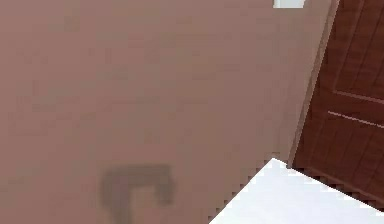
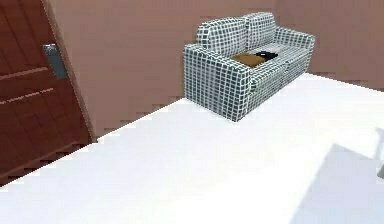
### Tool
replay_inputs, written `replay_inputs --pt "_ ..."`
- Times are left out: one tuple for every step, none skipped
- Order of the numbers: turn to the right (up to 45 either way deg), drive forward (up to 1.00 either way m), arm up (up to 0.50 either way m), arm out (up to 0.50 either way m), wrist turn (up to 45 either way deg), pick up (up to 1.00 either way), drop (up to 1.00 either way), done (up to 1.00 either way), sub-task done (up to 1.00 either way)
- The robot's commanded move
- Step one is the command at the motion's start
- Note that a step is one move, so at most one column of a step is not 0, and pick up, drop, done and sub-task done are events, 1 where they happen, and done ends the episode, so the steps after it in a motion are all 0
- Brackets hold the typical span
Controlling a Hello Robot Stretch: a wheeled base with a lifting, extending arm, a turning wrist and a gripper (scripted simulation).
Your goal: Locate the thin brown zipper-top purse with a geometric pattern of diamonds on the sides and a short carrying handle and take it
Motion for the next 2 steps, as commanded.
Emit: replay_inputs --pt "45.0 0.00 0.00 0.00 0.0 0.00 0.00 0.00 0.00" --pt "36.0 0.00 0.00 0.00 0.0 0.00 0.00 0.00 0.00"
